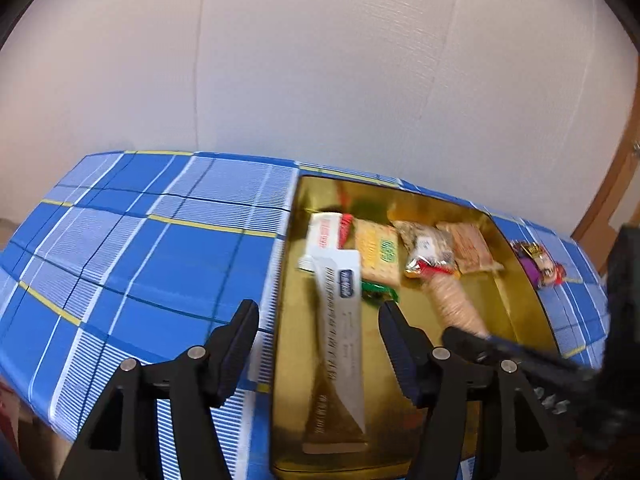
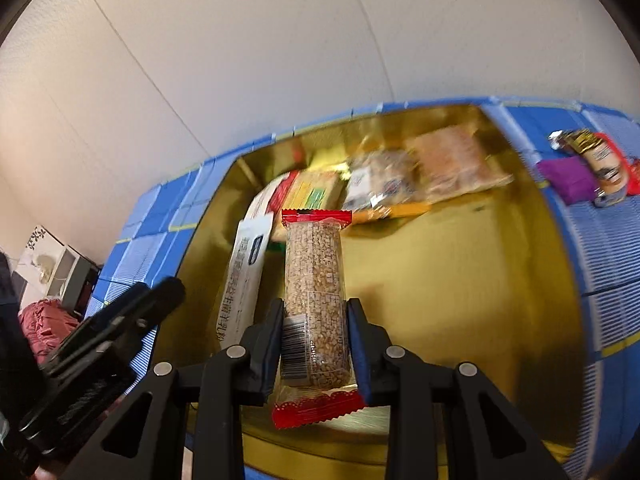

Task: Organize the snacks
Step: 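Lower the red-capped grain bar into the gold tray with the right tool and release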

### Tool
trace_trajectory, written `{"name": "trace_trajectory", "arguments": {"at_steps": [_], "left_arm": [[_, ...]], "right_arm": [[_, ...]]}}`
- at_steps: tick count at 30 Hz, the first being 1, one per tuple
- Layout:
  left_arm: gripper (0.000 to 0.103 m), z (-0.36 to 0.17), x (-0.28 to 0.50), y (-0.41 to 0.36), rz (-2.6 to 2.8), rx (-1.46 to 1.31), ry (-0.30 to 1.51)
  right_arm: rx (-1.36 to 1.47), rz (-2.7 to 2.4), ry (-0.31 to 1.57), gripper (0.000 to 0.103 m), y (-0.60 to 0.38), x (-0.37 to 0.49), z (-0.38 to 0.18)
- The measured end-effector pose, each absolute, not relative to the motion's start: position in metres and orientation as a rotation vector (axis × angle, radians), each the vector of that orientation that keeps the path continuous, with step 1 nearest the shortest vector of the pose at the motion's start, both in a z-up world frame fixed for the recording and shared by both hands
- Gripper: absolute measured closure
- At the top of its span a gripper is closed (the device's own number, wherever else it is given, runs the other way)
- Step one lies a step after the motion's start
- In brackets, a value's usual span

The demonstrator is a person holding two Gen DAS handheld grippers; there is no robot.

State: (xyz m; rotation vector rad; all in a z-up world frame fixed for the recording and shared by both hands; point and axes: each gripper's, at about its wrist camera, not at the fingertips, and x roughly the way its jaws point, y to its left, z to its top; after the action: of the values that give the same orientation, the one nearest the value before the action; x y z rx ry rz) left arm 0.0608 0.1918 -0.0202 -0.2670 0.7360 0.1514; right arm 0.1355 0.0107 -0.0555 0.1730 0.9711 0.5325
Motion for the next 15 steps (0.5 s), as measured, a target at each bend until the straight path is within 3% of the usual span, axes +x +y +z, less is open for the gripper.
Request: {"name": "trace_trajectory", "arguments": {"at_steps": [7,15], "left_arm": [[0.040,-0.021,0.058,0.208,0.182,-0.327,0.737],[0.033,-0.021,0.060,0.198,0.153,-0.340,0.750]], "right_arm": [[0.191,0.564,1.022,0.070,0.036,0.141,-0.065],[0.163,0.543,0.824,0.070,-0.002,0.116,-0.027]]}}
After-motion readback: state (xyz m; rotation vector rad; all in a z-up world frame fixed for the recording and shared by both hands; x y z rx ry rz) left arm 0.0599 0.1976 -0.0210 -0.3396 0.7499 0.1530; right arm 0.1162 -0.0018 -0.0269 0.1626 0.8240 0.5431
